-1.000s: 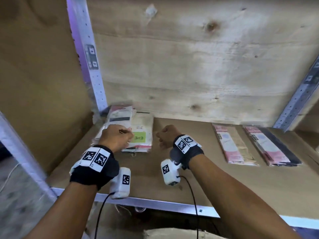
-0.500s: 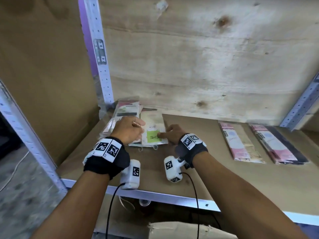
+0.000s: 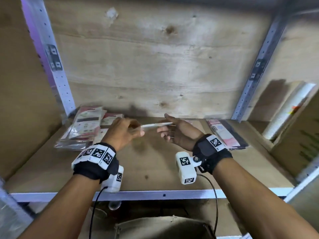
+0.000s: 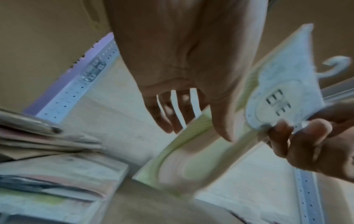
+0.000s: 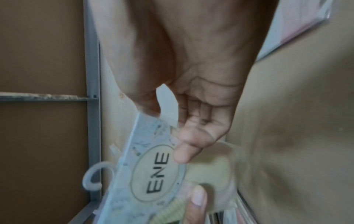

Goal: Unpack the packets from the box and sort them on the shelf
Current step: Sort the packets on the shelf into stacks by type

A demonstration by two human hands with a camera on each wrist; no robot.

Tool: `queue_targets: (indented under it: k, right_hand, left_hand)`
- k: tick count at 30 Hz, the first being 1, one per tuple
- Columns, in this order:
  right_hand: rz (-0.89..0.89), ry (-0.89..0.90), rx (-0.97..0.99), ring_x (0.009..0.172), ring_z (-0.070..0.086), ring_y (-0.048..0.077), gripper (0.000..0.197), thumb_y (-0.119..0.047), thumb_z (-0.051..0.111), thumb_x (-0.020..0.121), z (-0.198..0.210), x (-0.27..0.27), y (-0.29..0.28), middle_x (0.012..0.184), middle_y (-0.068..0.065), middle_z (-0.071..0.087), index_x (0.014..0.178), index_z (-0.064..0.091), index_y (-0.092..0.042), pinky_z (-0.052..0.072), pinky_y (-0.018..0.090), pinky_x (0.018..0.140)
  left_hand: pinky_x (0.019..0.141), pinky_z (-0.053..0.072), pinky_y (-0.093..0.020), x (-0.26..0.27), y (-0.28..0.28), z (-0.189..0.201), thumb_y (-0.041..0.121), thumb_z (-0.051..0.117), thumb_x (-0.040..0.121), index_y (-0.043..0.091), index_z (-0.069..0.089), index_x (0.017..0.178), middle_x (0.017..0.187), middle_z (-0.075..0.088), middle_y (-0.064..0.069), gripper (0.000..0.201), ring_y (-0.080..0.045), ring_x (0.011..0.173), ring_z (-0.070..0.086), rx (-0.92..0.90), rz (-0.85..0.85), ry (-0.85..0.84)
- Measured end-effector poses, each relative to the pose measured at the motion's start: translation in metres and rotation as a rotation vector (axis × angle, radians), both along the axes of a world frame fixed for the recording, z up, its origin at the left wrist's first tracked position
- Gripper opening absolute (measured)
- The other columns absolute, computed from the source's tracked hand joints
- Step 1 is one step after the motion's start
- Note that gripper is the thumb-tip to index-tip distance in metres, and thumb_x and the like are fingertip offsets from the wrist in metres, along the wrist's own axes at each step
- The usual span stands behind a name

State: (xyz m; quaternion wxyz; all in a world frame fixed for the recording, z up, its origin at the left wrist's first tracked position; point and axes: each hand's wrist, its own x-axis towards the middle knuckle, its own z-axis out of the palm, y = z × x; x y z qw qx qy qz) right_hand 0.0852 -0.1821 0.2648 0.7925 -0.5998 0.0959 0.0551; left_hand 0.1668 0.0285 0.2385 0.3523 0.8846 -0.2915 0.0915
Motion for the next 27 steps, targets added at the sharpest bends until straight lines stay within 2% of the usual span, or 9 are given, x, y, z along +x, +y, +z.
queue_targets:
  k: [1, 3, 8, 11, 14, 17, 20, 24, 27]
  right_hand:
    - [-0.003, -0.008, 0.022, 0.064, 0.061, 0.022, 0.037, -0.040, 0.055, 0.098, 0.002, -0.004, -0.008, 0.082, 0.015, 0.071, 0.094, 0.062, -0.004, 0.043, 0.027, 0.057]
    - [-0.012, -0.052, 0.048, 0.069, 0.061, 0.026, 0.041, -0.046, 0.049, 0.099, 0.003, -0.010, -0.021, 0.087, 0.016, 0.070, 0.089, 0.059, -0.008, 0.040, 0.030, 0.060]
    - [-0.144, -0.175, -0.125, 0.062, 0.051, 0.020, 0.024, -0.031, 0.055, 0.100, -0.015, -0.023, -0.043, 0.071, 0.005, 0.061, 0.096, 0.065, -0.010, 0.037, 0.026, 0.052]
    - [-0.135, -0.183, -0.471, 0.056, 0.045, 0.010, 0.013, -0.025, 0.068, 0.092, -0.039, -0.027, -0.053, 0.061, -0.007, 0.051, 0.095, 0.070, -0.012, 0.038, 0.019, 0.051]
    - [-0.019, -0.173, -0.601, 0.072, 0.055, 0.016, 0.015, -0.021, 0.072, 0.089, -0.059, -0.027, -0.059, 0.079, 0.005, 0.061, 0.090, 0.064, -0.009, 0.040, 0.027, 0.067]
    - [0.059, -0.170, -0.454, 0.100, 0.067, 0.029, 0.019, -0.007, 0.063, 0.095, -0.066, -0.024, -0.066, 0.113, 0.019, 0.070, 0.111, 0.064, 0.001, 0.053, 0.035, 0.086]
    - [0.077, -0.152, -0.407, 0.118, 0.062, 0.038, 0.026, -0.007, 0.059, 0.097, -0.068, -0.022, -0.073, 0.124, 0.024, 0.066, 0.120, 0.062, 0.006, 0.044, 0.050, 0.108]
    - [0.124, -0.110, -0.448, 0.112, 0.062, 0.038, 0.031, -0.011, 0.059, 0.097, -0.075, -0.018, -0.079, 0.125, 0.030, 0.063, 0.122, 0.062, 0.007, 0.037, 0.061, 0.109]
    - [0.192, -0.077, -0.531, 0.107, 0.058, 0.056, 0.036, -0.019, 0.063, 0.095, -0.076, -0.016, -0.080, 0.123, 0.042, 0.054, 0.120, 0.062, 0.008, 0.035, 0.068, 0.103]
  left_hand:
    - [0.062, 0.044, -0.028, -0.001, -0.007, 0.000, 0.038, 0.078, 0.077, 0.029, 0.069, 0.075, 0.066, 0.061, 0.016, 0.013, -0.006, 0.070, 0.060, -0.029, 0.006, 0.014]
    - [0.072, 0.053, -0.036, -0.004, -0.019, 0.001, 0.038, 0.076, 0.080, 0.015, 0.074, 0.087, 0.081, 0.072, 0.000, 0.024, -0.025, 0.081, 0.067, -0.072, -0.019, 0.050]
    - [0.080, 0.054, -0.018, -0.011, -0.044, -0.005, 0.021, 0.075, 0.085, 0.019, 0.077, 0.101, 0.101, 0.076, 0.008, 0.016, -0.008, 0.094, 0.072, -0.312, -0.216, 0.249]
    - [0.093, 0.052, -0.030, -0.010, -0.057, -0.012, 0.022, 0.071, 0.087, 0.008, 0.074, 0.110, 0.112, 0.074, 0.000, 0.026, -0.012, 0.103, 0.070, -0.355, -0.261, 0.403]
    - [0.095, 0.051, -0.036, -0.006, -0.069, -0.023, 0.023, 0.072, 0.087, 0.005, 0.074, 0.106, 0.106, 0.076, -0.004, 0.026, -0.019, 0.103, 0.070, -0.439, -0.218, 0.555]
    - [0.093, 0.054, -0.039, -0.001, -0.076, -0.034, 0.026, 0.076, 0.083, 0.010, 0.074, 0.107, 0.105, 0.076, -0.005, 0.029, -0.027, 0.105, 0.070, -0.483, -0.198, 0.743]
    - [0.096, 0.051, -0.039, 0.011, -0.080, -0.037, 0.028, 0.079, 0.080, 0.015, 0.072, 0.110, 0.107, 0.076, -0.003, 0.033, -0.024, 0.106, 0.070, -0.557, -0.150, 0.794]
    - [0.092, 0.045, -0.038, 0.028, -0.083, -0.034, 0.035, 0.079, 0.079, 0.013, 0.067, 0.118, 0.112, 0.074, -0.006, 0.046, -0.021, 0.104, 0.067, -0.733, 0.013, 0.762]
    - [0.075, 0.052, -0.021, 0.037, -0.077, -0.038, 0.031, 0.079, 0.080, 0.008, 0.070, 0.112, 0.100, 0.076, -0.005, 0.041, -0.012, 0.085, 0.070, -0.735, 0.057, 0.653]
